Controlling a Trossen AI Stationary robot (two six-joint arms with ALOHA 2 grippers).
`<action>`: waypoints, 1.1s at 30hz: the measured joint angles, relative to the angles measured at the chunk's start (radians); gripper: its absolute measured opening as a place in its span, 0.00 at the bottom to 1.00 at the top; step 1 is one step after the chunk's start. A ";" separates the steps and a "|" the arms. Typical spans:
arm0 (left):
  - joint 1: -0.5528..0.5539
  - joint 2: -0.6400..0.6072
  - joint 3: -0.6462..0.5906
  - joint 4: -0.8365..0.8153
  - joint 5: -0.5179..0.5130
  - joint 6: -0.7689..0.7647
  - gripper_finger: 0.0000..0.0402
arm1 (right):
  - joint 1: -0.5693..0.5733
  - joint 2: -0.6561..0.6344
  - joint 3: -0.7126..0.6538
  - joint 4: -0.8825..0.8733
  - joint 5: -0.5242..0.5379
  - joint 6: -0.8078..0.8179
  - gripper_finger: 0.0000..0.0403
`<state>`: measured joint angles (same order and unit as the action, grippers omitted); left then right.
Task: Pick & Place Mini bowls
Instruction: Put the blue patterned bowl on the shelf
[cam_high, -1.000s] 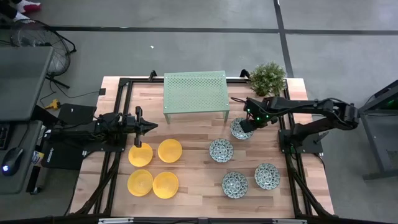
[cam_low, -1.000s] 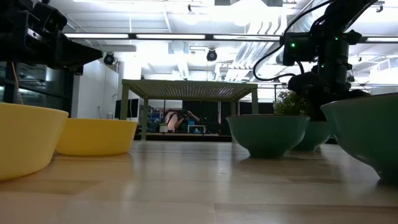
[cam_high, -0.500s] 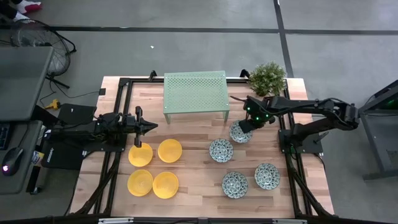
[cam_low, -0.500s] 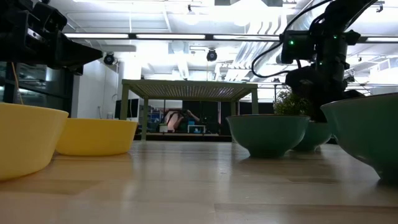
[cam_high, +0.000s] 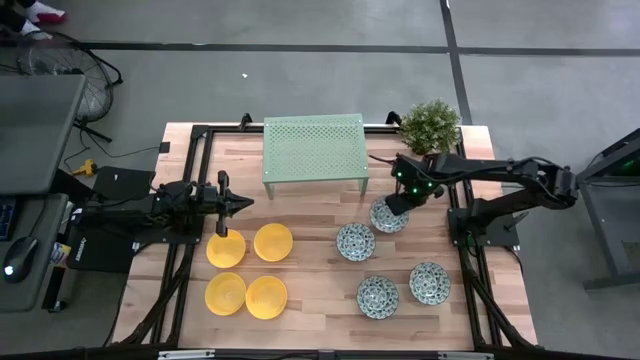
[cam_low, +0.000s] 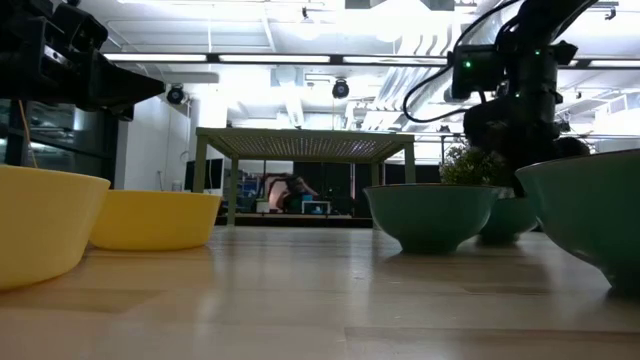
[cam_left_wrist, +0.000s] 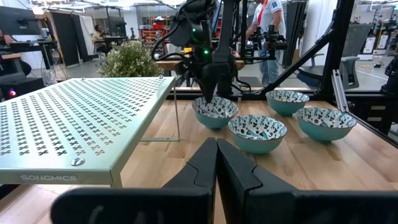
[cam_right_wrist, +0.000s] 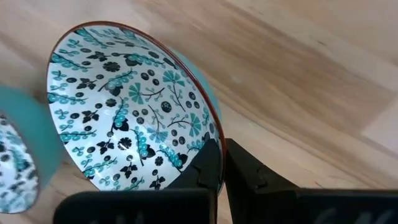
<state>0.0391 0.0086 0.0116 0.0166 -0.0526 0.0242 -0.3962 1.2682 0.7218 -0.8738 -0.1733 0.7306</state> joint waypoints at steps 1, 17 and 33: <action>0.000 0.000 0.000 0.000 0.000 0.000 0.02 | 0.000 0.000 0.009 -0.014 0.005 -0.001 0.00; 0.000 0.000 0.000 0.000 0.000 0.000 0.02 | 0.000 -0.088 0.227 -0.190 -0.021 -0.033 0.00; 0.000 0.000 0.000 0.000 0.000 0.000 0.02 | -0.024 -0.026 0.578 -0.238 0.003 -0.089 0.00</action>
<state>0.0389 0.0084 0.0116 0.0165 -0.0527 0.0242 -0.4199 1.2424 1.2999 -1.1114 -0.1701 0.6419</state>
